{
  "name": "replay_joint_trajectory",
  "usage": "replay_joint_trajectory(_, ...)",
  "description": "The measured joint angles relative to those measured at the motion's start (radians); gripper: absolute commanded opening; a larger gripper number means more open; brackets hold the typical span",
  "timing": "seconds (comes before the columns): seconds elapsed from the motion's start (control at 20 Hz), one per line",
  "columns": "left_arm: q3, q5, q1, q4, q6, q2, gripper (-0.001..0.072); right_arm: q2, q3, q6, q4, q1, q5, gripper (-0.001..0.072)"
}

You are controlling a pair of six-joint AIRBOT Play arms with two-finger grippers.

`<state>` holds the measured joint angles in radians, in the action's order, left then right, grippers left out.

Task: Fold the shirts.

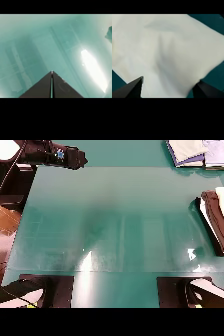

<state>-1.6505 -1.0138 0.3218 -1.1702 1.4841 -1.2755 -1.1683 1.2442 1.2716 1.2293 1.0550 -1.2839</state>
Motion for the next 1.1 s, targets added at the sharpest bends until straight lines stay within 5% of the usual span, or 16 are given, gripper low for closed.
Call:
replay_joint_trajectory(0.35,0.0,0.0,0.0,0.0,0.0,0.0,0.0028,0.029,0.085,0.002,-0.116,-0.013,0.024,0.0679)
replay_joint_trajectory(0.85,0.0,0.02,0.0,0.0,0.0,0.0,0.0028,0.03,0.232,0.003,-0.3,-0.667,0.08,0.0644)
replay_joint_trajectory(0.9,0.0,0.026,0.0,0.0,0.0,0.0,0.0028,0.03,0.235,0.003,-0.304,-0.74,0.089,0.0538)
replay_joint_trajectory(1.05,0.0,0.044,0.0,0.0,0.0,0.0,0.0028,0.03,0.241,0.003,-0.31,-0.919,0.126,0.0016)
replay_joint_trajectory(1.1,0.0,0.047,0.0,0.0,0.0,0.0,0.0028,0.03,0.242,0.003,-0.311,-0.962,0.137,0.0017)
